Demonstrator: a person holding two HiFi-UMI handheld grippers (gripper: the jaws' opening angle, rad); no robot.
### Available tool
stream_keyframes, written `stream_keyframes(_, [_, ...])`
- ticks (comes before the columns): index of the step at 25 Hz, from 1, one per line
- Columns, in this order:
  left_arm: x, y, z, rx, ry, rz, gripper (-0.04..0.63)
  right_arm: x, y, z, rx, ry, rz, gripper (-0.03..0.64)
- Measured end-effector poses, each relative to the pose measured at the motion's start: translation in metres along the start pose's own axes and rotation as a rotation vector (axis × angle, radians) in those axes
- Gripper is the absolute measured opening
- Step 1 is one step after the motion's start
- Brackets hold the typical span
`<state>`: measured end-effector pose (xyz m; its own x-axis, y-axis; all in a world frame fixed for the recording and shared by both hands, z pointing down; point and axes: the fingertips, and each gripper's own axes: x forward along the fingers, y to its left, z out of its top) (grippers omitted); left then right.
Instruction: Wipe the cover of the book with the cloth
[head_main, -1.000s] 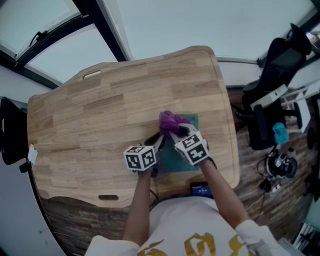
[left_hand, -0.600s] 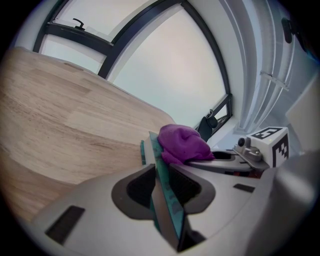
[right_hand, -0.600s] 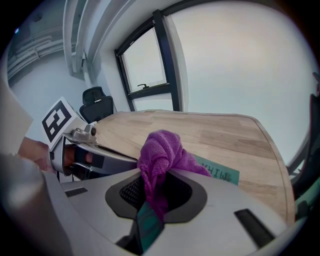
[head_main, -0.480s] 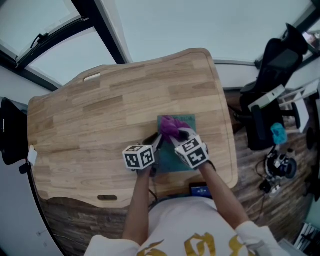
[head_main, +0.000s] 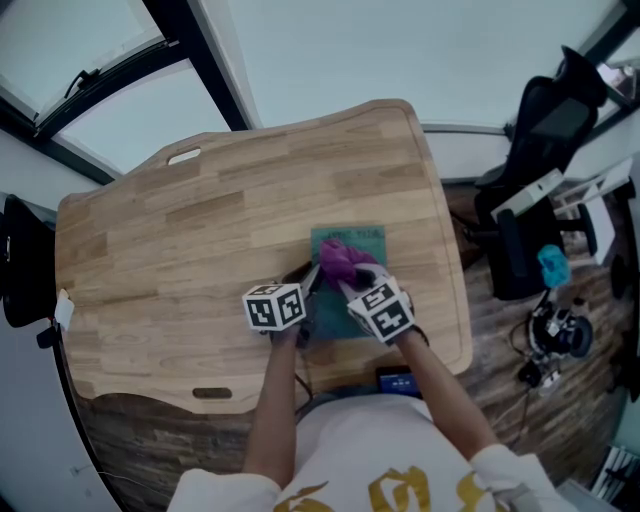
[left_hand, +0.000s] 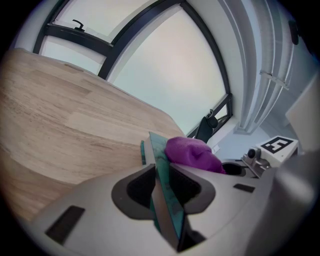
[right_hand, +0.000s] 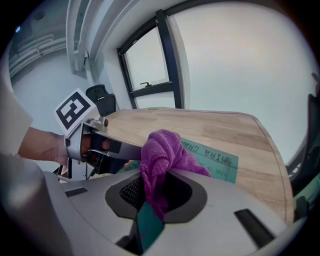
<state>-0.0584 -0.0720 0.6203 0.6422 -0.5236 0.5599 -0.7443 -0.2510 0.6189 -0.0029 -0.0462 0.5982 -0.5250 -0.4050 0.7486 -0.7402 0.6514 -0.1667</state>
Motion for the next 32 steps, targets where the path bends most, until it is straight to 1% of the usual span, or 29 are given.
stream_keyframes(16, [0.001, 0.001, 0.002, 0.007, -0.003, 0.006, 0.087, -0.011, 0.028, -0.022, -0.009, 0.017, 0.025, 0.064])
stream_keyframes(26, [0.001, 0.001, 0.002, 0.009, -0.007, 0.005, 0.087, -0.015, 0.046, -0.031, 0.003, 0.038, 0.089, 0.064])
stream_keyframes(30, [0.000, -0.001, 0.005, 0.015, -0.007, 0.007, 0.087, -0.013, 0.044, -0.034, -0.014, 0.042, 0.096, 0.064])
stream_keyframes(32, [0.000, -0.004, 0.008, 0.020, -0.011, 0.002, 0.087, -0.013, 0.047, -0.034, -0.007, 0.048, 0.116, 0.064])
